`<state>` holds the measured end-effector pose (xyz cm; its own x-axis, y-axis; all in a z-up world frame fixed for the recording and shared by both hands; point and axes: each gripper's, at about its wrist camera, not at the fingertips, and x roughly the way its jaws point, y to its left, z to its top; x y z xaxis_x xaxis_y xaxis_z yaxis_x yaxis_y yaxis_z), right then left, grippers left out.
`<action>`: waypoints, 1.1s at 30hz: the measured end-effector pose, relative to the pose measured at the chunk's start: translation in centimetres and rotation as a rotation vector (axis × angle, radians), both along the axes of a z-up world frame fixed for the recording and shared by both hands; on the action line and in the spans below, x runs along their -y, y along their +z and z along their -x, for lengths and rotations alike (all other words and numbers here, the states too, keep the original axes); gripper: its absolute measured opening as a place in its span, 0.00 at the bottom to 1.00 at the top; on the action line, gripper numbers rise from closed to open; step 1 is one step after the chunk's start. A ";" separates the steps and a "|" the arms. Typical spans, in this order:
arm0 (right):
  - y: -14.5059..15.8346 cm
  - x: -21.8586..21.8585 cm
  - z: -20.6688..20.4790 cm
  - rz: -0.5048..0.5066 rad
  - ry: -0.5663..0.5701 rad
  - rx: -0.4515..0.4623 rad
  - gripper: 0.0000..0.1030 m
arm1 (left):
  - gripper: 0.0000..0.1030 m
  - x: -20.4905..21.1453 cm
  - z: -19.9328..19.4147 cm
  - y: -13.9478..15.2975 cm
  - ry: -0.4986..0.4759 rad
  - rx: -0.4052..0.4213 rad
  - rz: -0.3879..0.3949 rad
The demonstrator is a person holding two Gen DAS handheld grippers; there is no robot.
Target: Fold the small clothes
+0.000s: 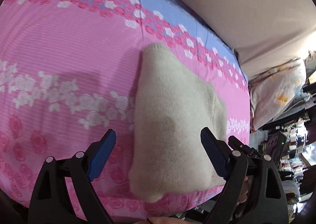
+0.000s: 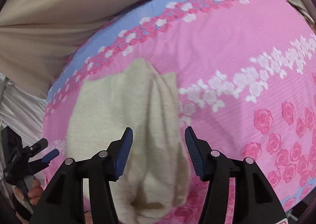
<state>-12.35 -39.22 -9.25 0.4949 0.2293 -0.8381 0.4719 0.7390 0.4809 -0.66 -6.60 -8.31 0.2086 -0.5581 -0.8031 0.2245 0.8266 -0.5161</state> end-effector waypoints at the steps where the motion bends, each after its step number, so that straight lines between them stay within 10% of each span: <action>1: -0.8 -0.1 0.0 -0.032 -0.005 -0.002 0.53 | 0.83 0.9 -0.1 -0.6 -0.016 -0.011 -0.006; 6: -4.3 -0.9 -0.2 -0.188 -0.027 -0.013 0.65 | 0.83 3.5 -1.4 -5.3 -0.011 -0.161 0.012; 11: -1.7 -1.9 -1.5 -0.170 0.016 0.061 0.24 | 0.38 2.8 -2.3 -5.4 -0.021 -0.189 0.102; 16: 3.0 -3.6 -2.5 -0.124 0.099 0.146 0.24 | 0.44 0.3 -2.3 -1.1 -0.023 -0.121 0.130; 21: -0.1 -4.2 -2.5 0.018 0.053 -0.004 0.28 | 0.47 -1.5 -1.9 -1.5 0.039 -0.018 -0.117; 23: 2.9 -4.7 -1.4 0.074 0.055 0.081 0.28 | 0.48 -3.3 -0.6 0.7 0.032 0.024 -0.029; 27: 6.3 -8.3 -2.0 0.089 0.280 0.106 0.28 | 0.51 -3.7 2.9 3.4 -0.191 0.085 0.048; 33: 4.3 -10.6 0.2 0.058 0.347 -0.027 0.46 | 0.58 -3.2 8.2 0.5 -0.427 0.151 -0.218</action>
<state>-12.57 -28.65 -4.91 0.3731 0.3317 -0.8665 0.2003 0.8831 0.4243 -8.84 -3.43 -7.83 0.1211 -0.4414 -0.8891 0.6247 0.7299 -0.2773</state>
